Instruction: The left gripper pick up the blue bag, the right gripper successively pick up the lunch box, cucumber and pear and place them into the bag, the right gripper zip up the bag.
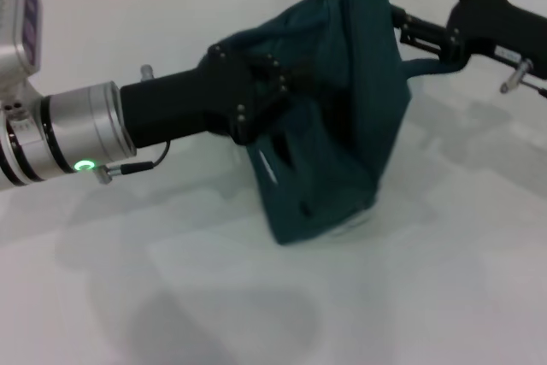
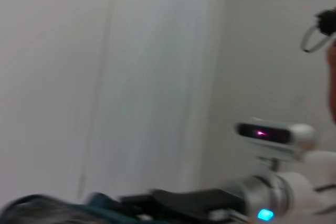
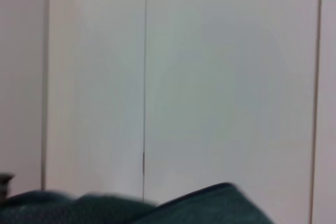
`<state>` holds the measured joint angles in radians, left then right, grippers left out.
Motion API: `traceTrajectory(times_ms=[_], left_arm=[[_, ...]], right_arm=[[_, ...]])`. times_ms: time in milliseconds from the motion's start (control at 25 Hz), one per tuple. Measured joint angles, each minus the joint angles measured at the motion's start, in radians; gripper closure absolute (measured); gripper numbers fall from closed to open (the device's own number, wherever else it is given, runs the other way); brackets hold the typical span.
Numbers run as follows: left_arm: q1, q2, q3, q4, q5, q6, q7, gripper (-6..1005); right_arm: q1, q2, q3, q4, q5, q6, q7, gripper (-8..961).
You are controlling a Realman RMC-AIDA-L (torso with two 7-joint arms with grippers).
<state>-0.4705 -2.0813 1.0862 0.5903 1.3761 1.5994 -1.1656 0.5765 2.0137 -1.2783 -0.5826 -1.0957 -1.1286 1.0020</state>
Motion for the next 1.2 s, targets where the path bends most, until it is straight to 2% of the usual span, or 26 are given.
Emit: traceTrajectory(times_ms=[200,360,440,640,760,800,880,920,1000,1040,1120,1200], left_arm=[[-0.013,-0.002,0.019,0.000,0.034,0.016,0.009,962],[-0.003,-0.004,0.014,-0.005,0.020,0.011,0.025,963],[0.007,-0.004,0.012,-0.007,-0.001,0.003,0.040,962],[0.013,-0.005,0.008,-0.008,-0.017,-0.013,0.051,966],[0.013,-0.005,0.001,-0.009,-0.018,-0.026,0.051,967],[0.012,-0.005,0.001,-0.010,-0.018,-0.037,0.051,967],[0.011,-0.005,0.001,-0.012,-0.018,-0.056,0.051,967],[0.008,-0.005,0.001,-0.014,-0.018,-0.067,0.051,967],[0.003,-0.006,0.001,-0.020,-0.019,-0.080,0.053,967],[0.001,-0.006,0.001,-0.022,-0.019,-0.085,0.057,968],[-0.002,-0.007,0.001,-0.024,-0.019,-0.088,0.068,968],[-0.006,-0.007,0.001,-0.025,-0.019,-0.093,0.074,968]], right_arm=[[0.053,0.000,-0.004,0.012,-0.007,0.026,0.003,250],[0.046,0.000,-0.004,0.001,-0.007,0.020,0.005,251],[0.016,0.000,0.000,-0.023,-0.004,0.003,0.006,251],[-0.119,0.000,0.039,-0.110,0.002,-0.104,0.003,251],[-0.158,-0.005,0.066,-0.119,0.002,-0.180,0.005,251],[-0.175,-0.011,0.076,-0.121,-0.001,-0.221,0.013,251],[-0.220,-0.055,0.091,-0.119,-0.019,-0.372,0.066,251],[-0.220,-0.055,0.091,-0.119,-0.019,-0.372,0.066,250],[-0.226,-0.100,0.090,-0.100,-0.083,-0.498,0.114,250],[-0.216,-0.116,0.091,-0.084,-0.143,-0.561,0.134,250],[-0.198,-0.122,0.090,-0.071,-0.225,-0.605,0.144,250],[-0.170,-0.111,0.085,-0.062,-0.369,-0.635,0.147,250]])
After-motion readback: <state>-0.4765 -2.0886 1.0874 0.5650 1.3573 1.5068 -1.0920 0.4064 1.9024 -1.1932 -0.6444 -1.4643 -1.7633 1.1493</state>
